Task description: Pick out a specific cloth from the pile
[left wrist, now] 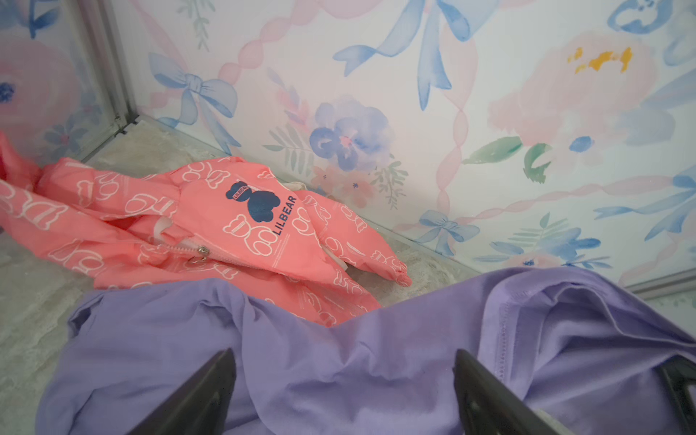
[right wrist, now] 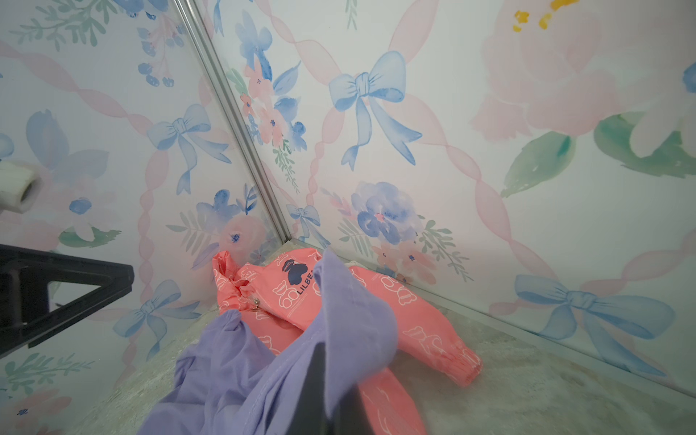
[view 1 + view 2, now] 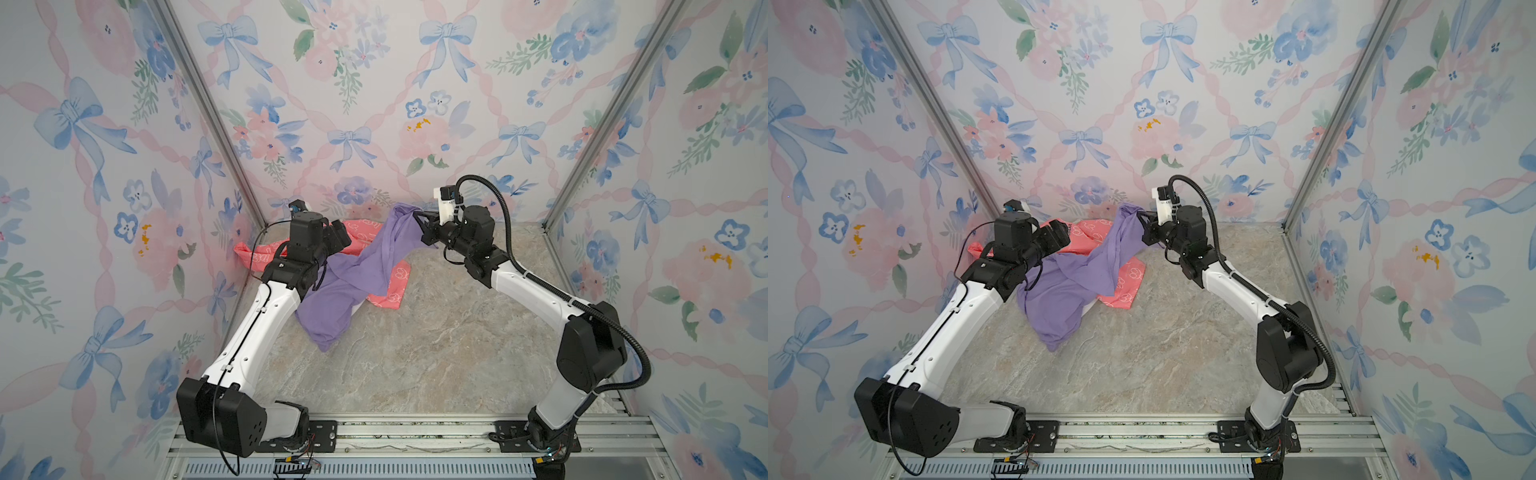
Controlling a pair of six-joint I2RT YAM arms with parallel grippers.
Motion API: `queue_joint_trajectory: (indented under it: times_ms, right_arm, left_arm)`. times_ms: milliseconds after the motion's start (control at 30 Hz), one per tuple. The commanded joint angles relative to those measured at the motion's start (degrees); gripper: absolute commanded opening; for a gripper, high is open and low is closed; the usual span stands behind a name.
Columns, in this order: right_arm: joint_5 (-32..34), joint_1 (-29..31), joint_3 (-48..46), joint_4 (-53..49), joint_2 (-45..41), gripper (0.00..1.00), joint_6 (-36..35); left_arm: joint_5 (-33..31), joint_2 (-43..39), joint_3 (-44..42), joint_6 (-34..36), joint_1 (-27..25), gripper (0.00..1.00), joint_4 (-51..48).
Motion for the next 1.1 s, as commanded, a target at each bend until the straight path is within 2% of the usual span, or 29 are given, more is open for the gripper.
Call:
queue_joint_trajectory:
  times_ms: [0, 233, 367, 567, 767, 900, 1067]
  right_arm:
    - [-0.1, 0.6, 3.0, -0.1, -3.2, 0.00, 0.1]
    - [-0.8, 1.1, 2.1, -0.8, -4.4, 0.00, -0.2]
    - [-1.1, 1.2, 1.1, -0.9, -4.3, 0.00, -0.2]
    - [-1.5, 1.2, 0.1, -1.3, -5.9, 0.00, -0.2]
    - [-1.6, 1.2, -0.2, -1.5, -5.9, 0.00, -0.6]
    - [-1.6, 1.1, -0.2, -1.7, -6.0, 0.00, -0.7]
    - [-1.6, 0.6, -0.5, -1.9, -5.9, 0.00, -0.5]
  left_arm:
    - [-2.2, -1.2, -2.8, -7.7, 2.4, 0.87, 0.2]
    - [5.1, 3.1, -5.0, -13.4, 6.0, 0.81, 0.1]
    - [7.0, 6.8, -4.3, -16.0, 6.7, 0.77, 0.2]
    - [10.7, 13.7, -1.0, -16.6, 6.8, 0.69, 0.1]
    - [11.0, 18.4, 0.6, -16.5, 6.7, 0.62, 0.2]
    - [12.6, 21.9, 3.5, -16.0, 6.7, 0.50, 0.2]
    - [12.9, 23.6, 6.1, -15.6, 6.7, 0.11, 0.2]
